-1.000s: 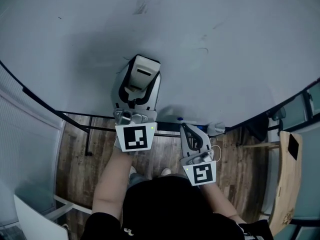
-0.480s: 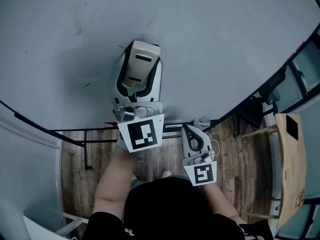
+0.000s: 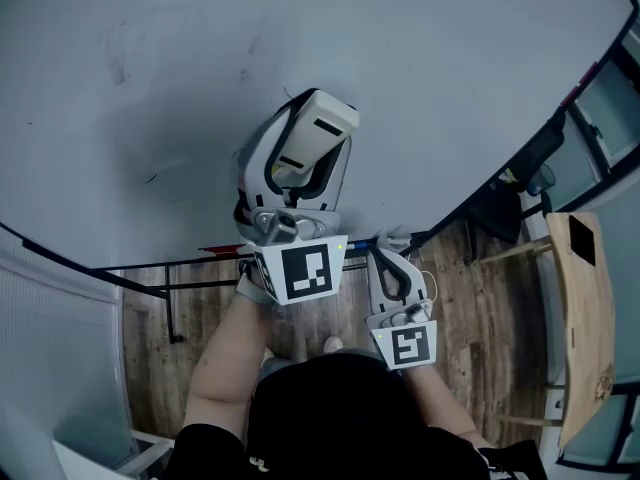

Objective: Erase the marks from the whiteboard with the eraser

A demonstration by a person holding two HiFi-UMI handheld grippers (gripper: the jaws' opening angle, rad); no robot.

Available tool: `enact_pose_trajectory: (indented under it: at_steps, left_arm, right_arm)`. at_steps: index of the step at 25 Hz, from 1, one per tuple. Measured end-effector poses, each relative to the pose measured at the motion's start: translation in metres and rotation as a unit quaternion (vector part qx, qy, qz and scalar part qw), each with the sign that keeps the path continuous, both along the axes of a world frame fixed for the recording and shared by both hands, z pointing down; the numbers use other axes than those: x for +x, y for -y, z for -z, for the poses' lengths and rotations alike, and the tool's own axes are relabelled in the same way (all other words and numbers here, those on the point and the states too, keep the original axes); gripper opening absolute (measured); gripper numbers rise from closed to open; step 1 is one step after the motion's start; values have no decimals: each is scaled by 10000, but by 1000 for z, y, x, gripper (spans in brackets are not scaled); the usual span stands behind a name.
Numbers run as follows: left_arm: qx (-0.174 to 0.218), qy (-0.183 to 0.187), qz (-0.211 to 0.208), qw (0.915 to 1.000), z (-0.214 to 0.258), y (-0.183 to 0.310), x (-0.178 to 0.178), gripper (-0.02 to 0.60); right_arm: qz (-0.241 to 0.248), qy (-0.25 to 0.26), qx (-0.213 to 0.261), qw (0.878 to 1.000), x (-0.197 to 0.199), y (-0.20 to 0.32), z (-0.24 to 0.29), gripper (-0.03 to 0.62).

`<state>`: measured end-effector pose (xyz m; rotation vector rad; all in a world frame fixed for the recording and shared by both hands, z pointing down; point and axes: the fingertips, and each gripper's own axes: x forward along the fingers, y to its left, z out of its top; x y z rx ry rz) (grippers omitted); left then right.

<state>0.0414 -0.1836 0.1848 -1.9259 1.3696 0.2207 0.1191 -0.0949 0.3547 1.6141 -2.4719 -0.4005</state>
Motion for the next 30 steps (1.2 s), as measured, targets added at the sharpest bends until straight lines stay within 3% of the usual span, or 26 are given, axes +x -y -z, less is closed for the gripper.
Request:
enact_pose_trajectory:
  at_steps: [7,12,21,26,30]
  left_arm:
    - [-247,592,-69,9979,-78,-1,-5,262]
    - [-384,1042,-1,9938,-130,-1,-33,262]
    - [-356,1953,172,9799,-178,-5,-99,262]
    - [-352,1933,528,9791,-180,-4,-159,262]
    - [-422,1468,840,9847,-166,-4,-214,262]
  right_arm:
    - [76,43,-132,9999,-16,3,-9,28]
    - [215,33,-182,9996,-41,6,-16,28]
    - [348,45,-275,9990,-91,6,-23,28]
    - [441,17,-272,9987,-123,5,-25,27]
    - [583,33,-268,9979,-154,2,-26,28]
